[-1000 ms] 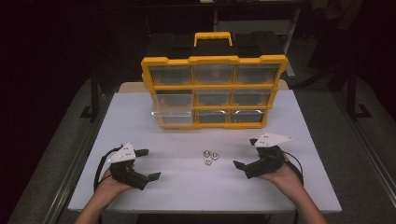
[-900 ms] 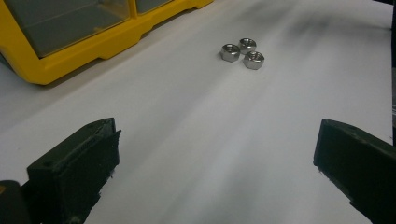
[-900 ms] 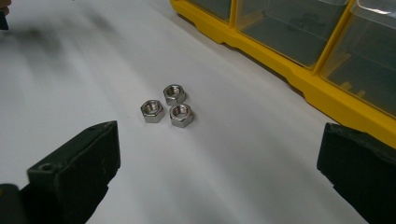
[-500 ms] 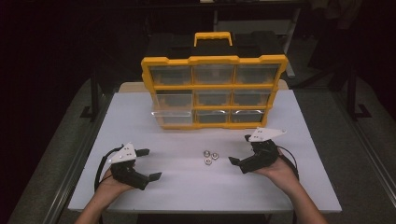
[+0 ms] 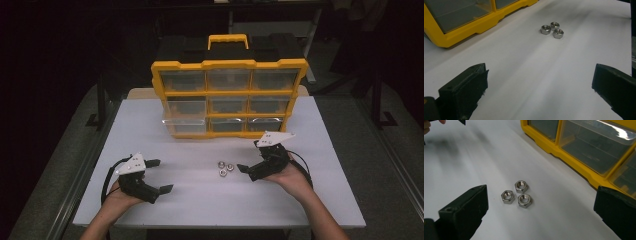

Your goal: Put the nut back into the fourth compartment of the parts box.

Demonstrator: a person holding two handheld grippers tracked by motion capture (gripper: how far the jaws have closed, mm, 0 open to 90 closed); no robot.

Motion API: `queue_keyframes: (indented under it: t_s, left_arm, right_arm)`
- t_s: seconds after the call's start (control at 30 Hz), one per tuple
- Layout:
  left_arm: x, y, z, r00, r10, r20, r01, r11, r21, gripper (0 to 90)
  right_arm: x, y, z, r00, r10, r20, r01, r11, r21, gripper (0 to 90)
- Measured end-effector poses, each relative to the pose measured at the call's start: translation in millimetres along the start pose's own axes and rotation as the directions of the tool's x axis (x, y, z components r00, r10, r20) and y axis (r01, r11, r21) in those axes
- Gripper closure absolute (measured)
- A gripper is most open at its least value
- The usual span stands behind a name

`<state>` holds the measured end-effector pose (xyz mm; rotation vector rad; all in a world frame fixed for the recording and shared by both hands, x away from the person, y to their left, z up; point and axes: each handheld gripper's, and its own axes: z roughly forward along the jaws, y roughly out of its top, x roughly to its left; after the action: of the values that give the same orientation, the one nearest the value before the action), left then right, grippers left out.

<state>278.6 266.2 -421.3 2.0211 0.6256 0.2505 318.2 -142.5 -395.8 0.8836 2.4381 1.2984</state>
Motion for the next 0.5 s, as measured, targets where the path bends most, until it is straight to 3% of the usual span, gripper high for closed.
queue_keyframes:
  t_s: [0.5]
  left_arm:
    - [-0.6, 0.1, -0.2, 1.0000, 0.001, 0.003, -0.001, 1.0000, 0.001, 0.3]
  right_arm:
    - [-2.7, 18.1, 16.0, 0.9992, -0.027, -0.028, 0.027, 1.000, 0.007, 0.0]
